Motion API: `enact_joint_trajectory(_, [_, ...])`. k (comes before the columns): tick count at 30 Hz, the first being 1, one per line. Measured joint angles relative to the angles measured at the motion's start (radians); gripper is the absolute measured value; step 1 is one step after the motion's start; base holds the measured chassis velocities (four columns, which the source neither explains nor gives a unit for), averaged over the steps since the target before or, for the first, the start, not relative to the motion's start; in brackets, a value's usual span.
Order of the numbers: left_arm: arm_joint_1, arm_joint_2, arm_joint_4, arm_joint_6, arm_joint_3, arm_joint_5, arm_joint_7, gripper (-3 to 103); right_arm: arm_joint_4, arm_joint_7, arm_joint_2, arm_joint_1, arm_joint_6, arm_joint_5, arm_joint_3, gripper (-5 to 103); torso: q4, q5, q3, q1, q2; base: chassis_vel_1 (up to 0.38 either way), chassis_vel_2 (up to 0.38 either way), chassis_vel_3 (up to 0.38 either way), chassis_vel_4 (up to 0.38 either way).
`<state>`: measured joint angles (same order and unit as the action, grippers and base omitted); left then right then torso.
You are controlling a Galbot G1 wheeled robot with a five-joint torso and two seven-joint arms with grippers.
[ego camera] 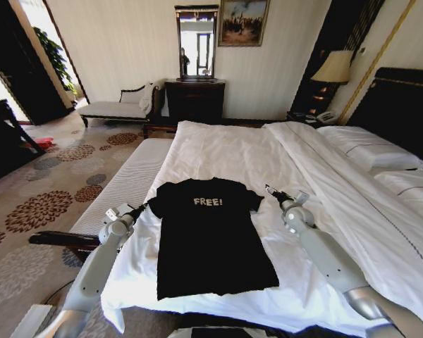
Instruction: Fold the clothes on the bed.
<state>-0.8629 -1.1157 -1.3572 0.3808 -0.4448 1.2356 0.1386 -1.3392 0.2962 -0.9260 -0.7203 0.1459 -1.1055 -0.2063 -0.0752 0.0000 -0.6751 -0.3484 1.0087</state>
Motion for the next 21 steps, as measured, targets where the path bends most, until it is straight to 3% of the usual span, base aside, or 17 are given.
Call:
enact_joint_trajectory(10, [-0.01, 0.006, -0.008, -0.003, -0.003, -0.01, -0.009, -2, -0.002, 0.0, 0.0, -0.004, 0.0, 0.0, -0.002, 100, 0.0, 0.0, 0.0, 0.0, 0.0, 0.0, 0.0, 0.0, 0.0])
enact_joint_trajectory(12, [-0.012, 0.005, -0.009, -0.003, -0.003, -0.016, -0.009, 8, -0.002, 0.0, -0.001, -0.007, -0.001, 0.001, -0.003, 100, 0.0, 0.0, 0.0, 0.0, 0.0, 0.0, 0.0, 0.0, 0.0])
enact_joint_trajectory(14, [-0.012, 0.004, -0.008, -0.003, -0.003, -0.019, -0.009, 8, -0.002, 0.0, -0.001, -0.008, -0.001, 0.002, -0.003, 100, 0.0, 0.0, 0.0, 0.0, 0.0, 0.0, 0.0, 0.0, 0.0])
enact_joint_trajectory(18, [-0.009, -0.002, 0.005, -0.006, -0.002, -0.031, -0.011, 30, -0.002, 0.001, -0.001, -0.01, -0.001, 0.002, -0.004, 100, 0.0001, 0.0, 0.0, 0.0, 0.0, 0.0, 0.0, 0.0, 0.0])
enact_joint_trajectory(20, [-0.007, -0.003, 0.008, -0.006, -0.001, -0.033, -0.012, 30, -0.002, 0.001, -0.001, -0.011, -0.001, 0.002, -0.005, 100, 0.0, 0.0, 0.0, 0.0, 0.0, 0.0, 0.0, 0.0, 0.0])
enact_joint_trajectory(21, [-0.006, -0.004, 0.011, -0.008, -0.001, -0.036, -0.012, 36, -0.002, 0.001, -0.001, -0.011, -0.001, 0.002, -0.006, 100, 0.0001, 0.0, 0.0, 0.0, 0.0, 0.0, 0.0, 0.0, 0.0])
